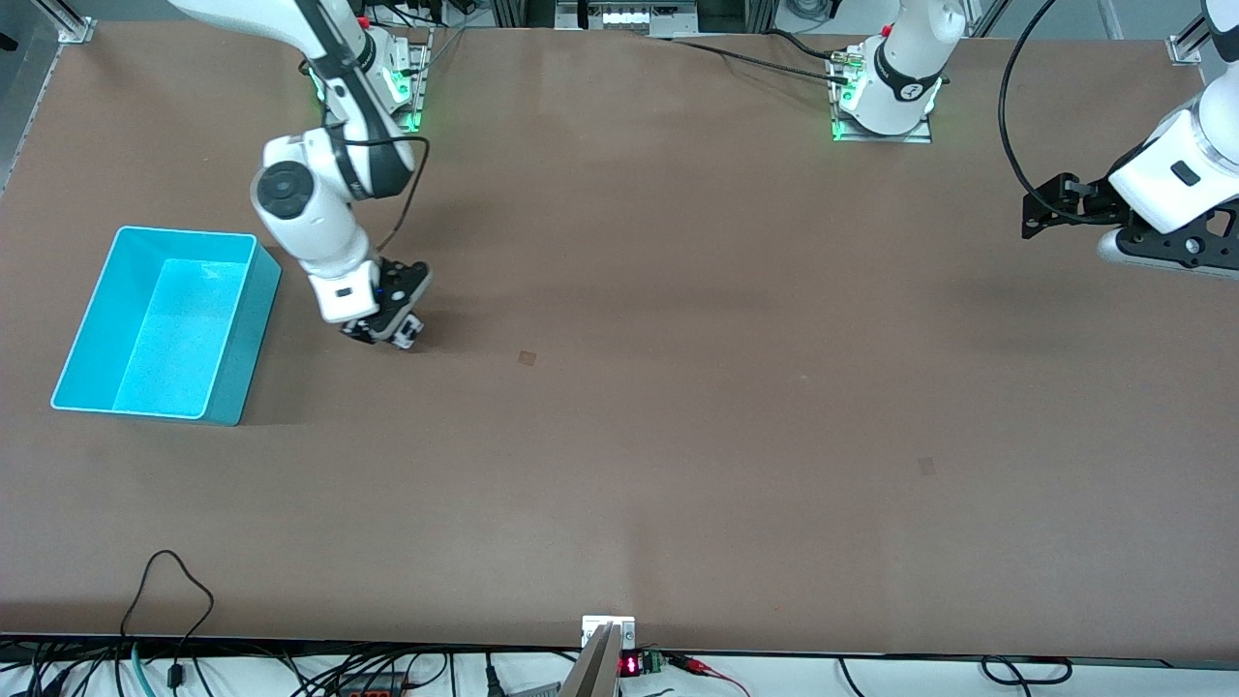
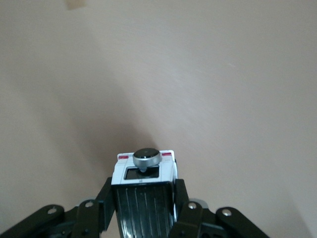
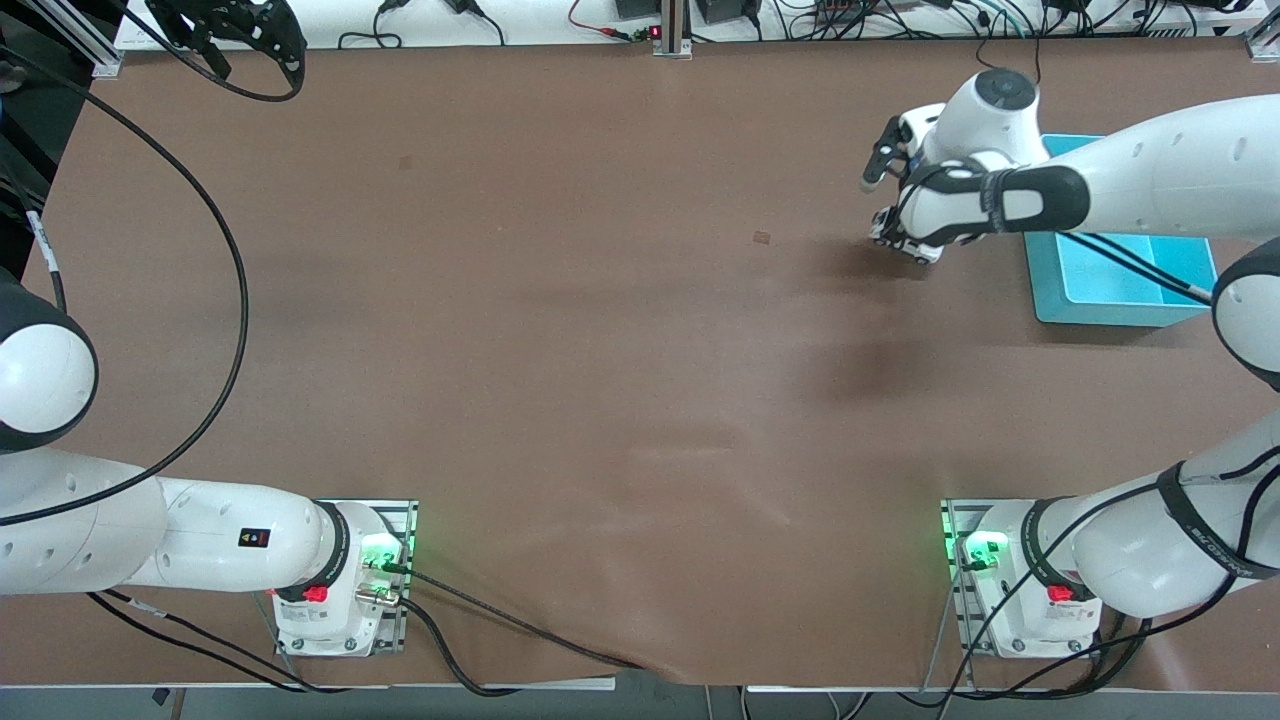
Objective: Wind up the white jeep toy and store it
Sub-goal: 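Lift the jeep with the right gripper and carry it over the bin, then lower the jeep into the blue bin and open the right gripper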
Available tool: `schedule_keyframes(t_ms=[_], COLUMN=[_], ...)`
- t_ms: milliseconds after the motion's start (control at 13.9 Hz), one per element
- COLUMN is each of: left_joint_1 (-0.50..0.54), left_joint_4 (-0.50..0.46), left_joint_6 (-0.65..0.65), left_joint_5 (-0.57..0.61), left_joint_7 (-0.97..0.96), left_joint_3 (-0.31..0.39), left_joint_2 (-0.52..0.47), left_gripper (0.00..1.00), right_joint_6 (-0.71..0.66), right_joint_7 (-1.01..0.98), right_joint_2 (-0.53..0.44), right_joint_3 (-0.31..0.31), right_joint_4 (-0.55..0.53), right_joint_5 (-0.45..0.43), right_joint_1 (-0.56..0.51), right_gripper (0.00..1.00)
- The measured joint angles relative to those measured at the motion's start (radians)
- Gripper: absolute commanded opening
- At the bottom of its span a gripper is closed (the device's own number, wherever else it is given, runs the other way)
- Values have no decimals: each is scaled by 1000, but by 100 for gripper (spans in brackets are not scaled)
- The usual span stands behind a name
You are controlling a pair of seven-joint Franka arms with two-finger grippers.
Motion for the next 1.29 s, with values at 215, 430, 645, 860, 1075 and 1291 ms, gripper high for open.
schedule_keyframes(t_ms=[215, 430, 645, 860, 1075, 1291], left_joint_1=[0, 0, 0, 1, 1, 1], left_joint_4=[0, 1, 1, 1, 1, 2], left_joint_6=[-1, -2, -3, -8, -14, -14], left_joint_5=[0, 0, 0, 0, 0, 0], left_joint_7=[0, 0, 0, 0, 0, 0], left_joint_3=[0, 0, 0, 0, 1, 0], left_joint_2=[0, 0, 0, 0, 0, 0], left_gripper=[100, 100, 100, 100, 100, 100], right_joint_6=[-193, -358, -388, -388, -388, -387], right_joint_7=[15, 86, 188, 287, 401, 502], right_joint_2=[-36, -43, -42, -38, -30, -10], right_joint_3=[-83, -155, -229, -313, -355, -360], right_joint_4=[95, 202, 243, 254, 256, 257], right_joint_5=[0, 0, 0, 0, -15, -29], right_joint_1=[-3, -4, -4, -8, -35, -84], right_gripper=[0, 0, 0, 0, 0, 0])
